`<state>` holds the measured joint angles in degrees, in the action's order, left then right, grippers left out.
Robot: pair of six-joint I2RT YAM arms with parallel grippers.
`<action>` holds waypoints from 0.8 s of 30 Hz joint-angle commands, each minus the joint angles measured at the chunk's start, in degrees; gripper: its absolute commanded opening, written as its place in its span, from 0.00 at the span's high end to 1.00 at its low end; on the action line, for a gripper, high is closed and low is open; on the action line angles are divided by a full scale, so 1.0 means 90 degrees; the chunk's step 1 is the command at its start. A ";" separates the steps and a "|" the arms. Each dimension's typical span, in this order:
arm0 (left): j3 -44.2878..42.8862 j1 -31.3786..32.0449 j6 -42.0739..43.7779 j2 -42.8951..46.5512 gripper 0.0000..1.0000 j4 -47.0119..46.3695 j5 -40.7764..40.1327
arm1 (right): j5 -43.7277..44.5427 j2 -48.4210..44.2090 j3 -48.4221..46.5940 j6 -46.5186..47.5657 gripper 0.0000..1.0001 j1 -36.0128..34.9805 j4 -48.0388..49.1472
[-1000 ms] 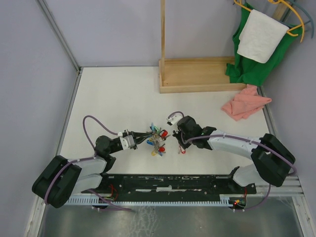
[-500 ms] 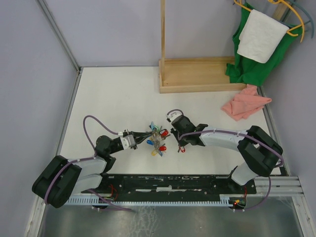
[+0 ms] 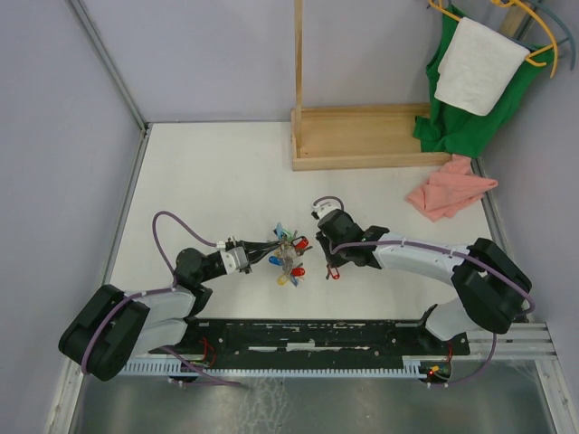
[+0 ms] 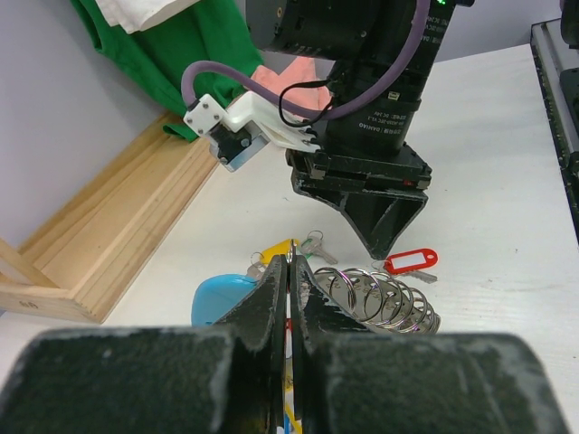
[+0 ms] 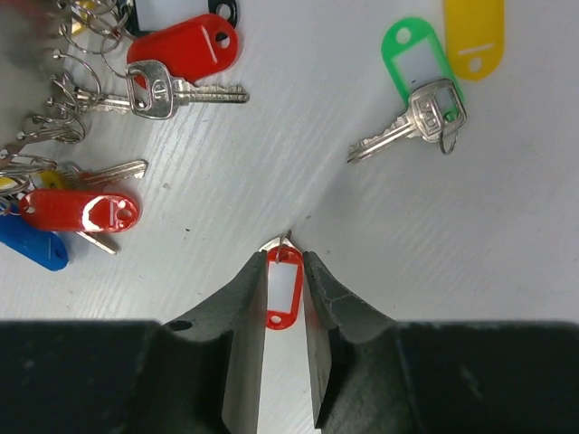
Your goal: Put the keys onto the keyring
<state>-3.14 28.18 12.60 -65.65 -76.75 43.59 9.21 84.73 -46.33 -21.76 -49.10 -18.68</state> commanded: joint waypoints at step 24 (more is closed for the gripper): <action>-0.0042 -0.0018 0.0219 0.0058 0.97 -0.0203 -0.0088 | 0.1009 0.0147 0.0424 -0.0508 0.96 -0.0439 0.0852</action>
<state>-3.14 28.18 12.60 -65.65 -76.31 43.59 16.23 85.95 -41.60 -26.81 -52.77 -12.69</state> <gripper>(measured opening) 0.044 0.101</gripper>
